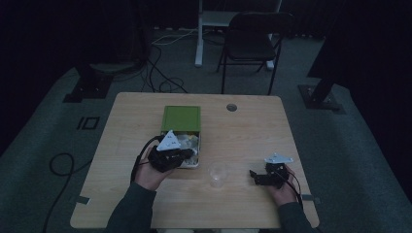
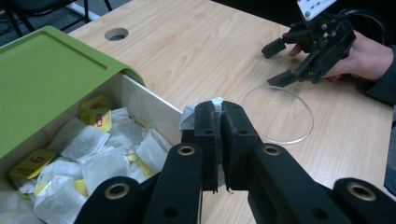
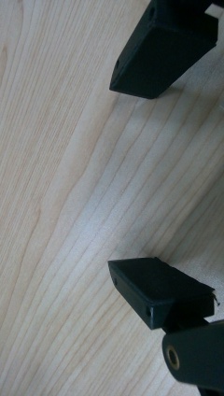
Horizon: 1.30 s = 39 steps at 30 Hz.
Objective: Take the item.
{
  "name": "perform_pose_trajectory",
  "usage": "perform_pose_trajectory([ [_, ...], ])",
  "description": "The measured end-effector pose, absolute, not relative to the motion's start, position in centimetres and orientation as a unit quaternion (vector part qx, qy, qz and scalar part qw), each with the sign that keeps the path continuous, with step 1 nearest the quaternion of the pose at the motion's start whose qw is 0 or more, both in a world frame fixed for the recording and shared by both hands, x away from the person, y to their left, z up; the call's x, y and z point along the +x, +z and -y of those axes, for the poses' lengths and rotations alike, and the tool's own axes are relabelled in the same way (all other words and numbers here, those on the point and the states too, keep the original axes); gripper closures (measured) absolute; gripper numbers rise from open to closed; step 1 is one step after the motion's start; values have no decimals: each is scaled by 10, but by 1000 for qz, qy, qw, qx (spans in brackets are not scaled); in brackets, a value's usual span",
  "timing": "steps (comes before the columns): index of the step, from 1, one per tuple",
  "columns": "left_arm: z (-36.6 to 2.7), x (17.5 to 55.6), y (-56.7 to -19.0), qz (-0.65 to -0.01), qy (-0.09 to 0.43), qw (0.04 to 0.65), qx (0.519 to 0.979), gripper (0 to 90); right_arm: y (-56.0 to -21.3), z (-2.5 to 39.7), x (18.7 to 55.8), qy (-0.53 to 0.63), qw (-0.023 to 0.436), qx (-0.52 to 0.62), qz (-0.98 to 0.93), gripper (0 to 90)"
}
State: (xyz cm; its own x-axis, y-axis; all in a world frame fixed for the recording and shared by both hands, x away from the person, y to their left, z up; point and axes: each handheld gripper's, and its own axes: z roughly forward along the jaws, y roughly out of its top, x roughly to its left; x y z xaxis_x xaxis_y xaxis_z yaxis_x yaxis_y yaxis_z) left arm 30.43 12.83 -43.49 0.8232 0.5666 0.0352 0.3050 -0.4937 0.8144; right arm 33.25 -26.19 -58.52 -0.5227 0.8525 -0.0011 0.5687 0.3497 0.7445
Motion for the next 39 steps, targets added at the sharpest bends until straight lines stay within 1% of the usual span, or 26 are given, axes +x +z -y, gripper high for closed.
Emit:
perform_pose_trajectory([
  [22,-110,294,-424,-224,140,446,855,865,-585,262,332,355,200,446,-797,125],
  [39,-94,292,-427,-207,129,451,858,865,-585,262,333,355,200,445,-797,125],
])
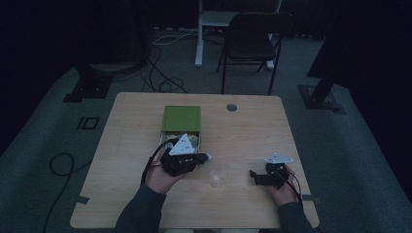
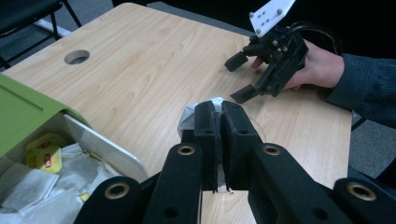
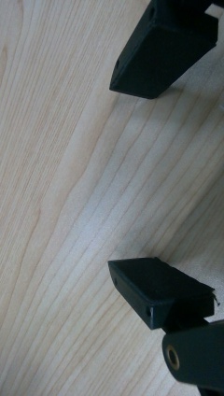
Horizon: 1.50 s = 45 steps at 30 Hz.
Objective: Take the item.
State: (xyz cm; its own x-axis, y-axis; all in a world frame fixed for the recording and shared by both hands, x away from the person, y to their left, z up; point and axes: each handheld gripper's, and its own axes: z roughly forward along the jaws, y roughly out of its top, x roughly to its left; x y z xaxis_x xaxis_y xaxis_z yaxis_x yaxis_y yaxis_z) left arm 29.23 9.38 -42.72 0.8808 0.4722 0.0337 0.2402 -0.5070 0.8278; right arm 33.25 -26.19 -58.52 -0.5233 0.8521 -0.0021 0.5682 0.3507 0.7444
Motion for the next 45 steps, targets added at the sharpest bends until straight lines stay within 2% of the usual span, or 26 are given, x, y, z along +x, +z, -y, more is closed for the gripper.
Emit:
perform_pose_trajectory([
  [45,-58,298,-454,-192,101,444,869,862,-585,262,333,355,200,445,-797,125],
])
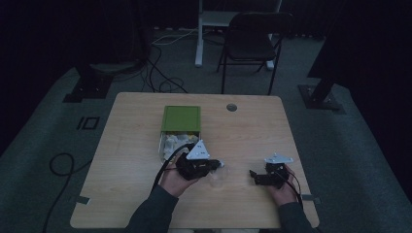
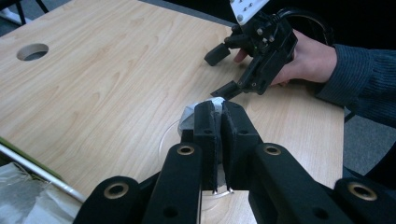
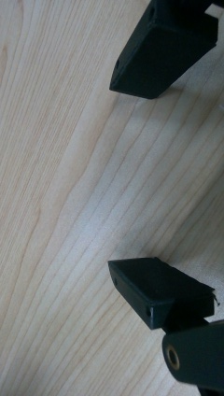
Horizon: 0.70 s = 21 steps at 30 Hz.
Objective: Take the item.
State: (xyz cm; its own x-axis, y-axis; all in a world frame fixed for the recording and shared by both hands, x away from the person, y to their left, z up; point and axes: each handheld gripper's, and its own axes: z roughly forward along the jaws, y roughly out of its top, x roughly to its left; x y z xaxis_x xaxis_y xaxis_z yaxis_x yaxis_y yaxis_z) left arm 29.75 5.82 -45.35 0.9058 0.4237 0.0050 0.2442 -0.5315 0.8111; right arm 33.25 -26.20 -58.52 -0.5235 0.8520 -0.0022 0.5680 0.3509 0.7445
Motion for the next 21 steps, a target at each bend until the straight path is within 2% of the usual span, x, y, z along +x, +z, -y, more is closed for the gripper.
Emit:
perform_pose_trajectory([
  [9,-51,300,-461,-189,93,436,875,848,-585,262,333,356,200,446,-797,125],
  [10,-51,301,-461,-189,92,436,875,823,-585,262,333,355,200,445,-797,125],
  [12,-50,304,-463,-194,86,437,874,702,-585,262,332,355,200,446,-797,125],
  [14,-50,305,-463,-197,86,438,873,657,-585,262,333,355,200,446,-797,125],
  [21,-63,305,-460,-211,101,441,867,598,-585,262,333,356,200,445,-797,125],
])
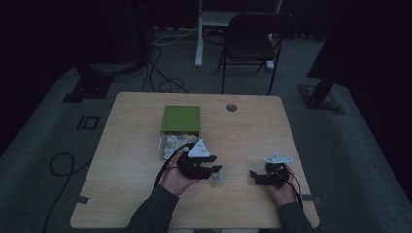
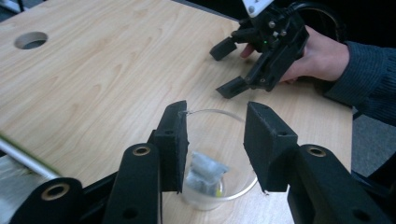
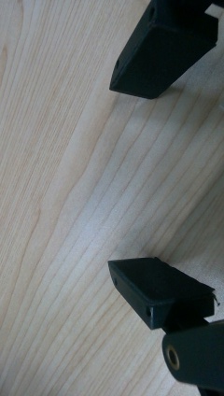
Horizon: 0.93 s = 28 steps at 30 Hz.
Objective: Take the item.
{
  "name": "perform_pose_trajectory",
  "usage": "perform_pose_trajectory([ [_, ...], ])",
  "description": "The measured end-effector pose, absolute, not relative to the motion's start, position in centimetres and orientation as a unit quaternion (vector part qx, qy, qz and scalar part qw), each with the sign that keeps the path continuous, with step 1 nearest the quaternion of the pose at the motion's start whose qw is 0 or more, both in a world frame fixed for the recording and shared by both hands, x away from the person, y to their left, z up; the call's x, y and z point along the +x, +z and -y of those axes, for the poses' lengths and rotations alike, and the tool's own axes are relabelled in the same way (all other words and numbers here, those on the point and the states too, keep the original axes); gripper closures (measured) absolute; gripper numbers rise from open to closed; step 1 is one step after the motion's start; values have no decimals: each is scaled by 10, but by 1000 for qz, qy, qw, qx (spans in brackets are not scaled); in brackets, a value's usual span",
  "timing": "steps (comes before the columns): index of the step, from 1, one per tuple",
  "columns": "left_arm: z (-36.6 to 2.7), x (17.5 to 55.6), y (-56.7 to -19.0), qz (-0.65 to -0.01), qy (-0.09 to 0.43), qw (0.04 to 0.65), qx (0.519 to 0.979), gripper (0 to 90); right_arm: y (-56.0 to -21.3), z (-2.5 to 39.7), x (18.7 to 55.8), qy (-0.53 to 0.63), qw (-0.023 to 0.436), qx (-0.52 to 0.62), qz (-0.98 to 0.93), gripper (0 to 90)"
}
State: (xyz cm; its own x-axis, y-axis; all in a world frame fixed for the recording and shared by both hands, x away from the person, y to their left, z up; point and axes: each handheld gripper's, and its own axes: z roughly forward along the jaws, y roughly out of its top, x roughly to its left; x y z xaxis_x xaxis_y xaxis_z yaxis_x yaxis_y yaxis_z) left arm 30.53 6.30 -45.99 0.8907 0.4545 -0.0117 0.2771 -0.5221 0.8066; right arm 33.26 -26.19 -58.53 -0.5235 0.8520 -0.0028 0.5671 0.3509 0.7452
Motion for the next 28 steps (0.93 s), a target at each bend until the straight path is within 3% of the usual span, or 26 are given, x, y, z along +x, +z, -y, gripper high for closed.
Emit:
perform_pose_trajectory([
  [28,-118,304,-474,-274,123,442,845,597,-585,262,332,356,200,444,-798,124],
])
